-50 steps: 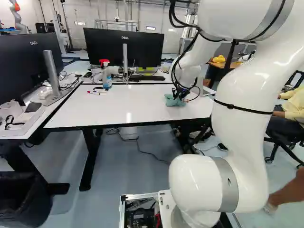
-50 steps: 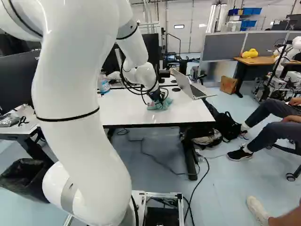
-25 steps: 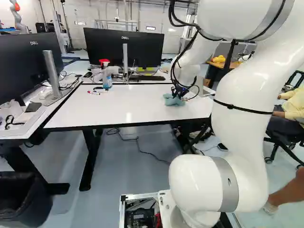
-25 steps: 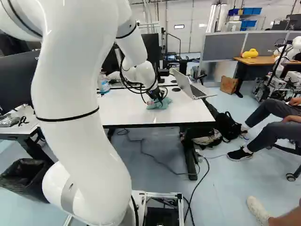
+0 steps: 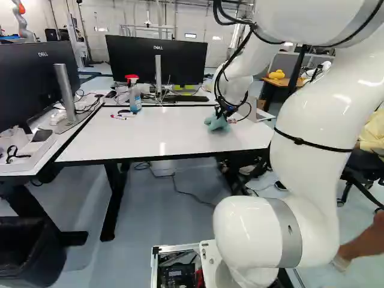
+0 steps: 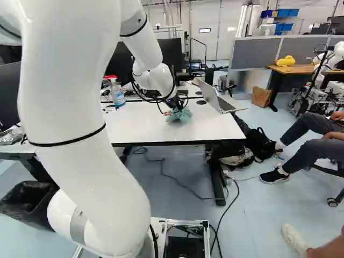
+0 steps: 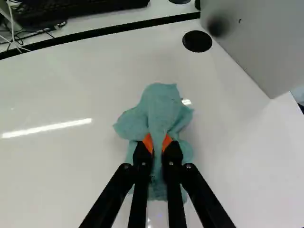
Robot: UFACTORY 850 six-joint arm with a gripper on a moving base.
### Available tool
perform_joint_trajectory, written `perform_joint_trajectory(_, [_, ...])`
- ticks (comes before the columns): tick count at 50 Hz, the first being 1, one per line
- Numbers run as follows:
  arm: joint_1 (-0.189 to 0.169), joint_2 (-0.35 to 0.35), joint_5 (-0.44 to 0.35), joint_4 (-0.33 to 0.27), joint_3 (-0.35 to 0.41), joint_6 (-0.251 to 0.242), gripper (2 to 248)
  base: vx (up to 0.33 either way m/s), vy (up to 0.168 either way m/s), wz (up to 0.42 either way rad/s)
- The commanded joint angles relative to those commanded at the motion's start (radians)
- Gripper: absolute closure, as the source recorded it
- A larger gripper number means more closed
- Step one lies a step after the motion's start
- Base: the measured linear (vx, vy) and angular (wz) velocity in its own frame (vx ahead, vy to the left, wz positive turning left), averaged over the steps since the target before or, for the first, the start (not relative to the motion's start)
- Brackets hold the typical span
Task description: Clean the table with the green towel
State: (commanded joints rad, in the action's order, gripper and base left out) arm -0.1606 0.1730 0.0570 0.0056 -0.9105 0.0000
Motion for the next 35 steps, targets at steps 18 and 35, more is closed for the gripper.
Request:
perform_joint_trajectory(18, [0.053, -0.063, 0.039, 0.0, 0.022, 0.0, 210, 0.0, 0.0, 0.0])
perform_joint_trajectory(35, [0.094, -0.118, 0.081, 0.0, 0.047, 0.0, 210, 0.0, 0.0, 0.0])
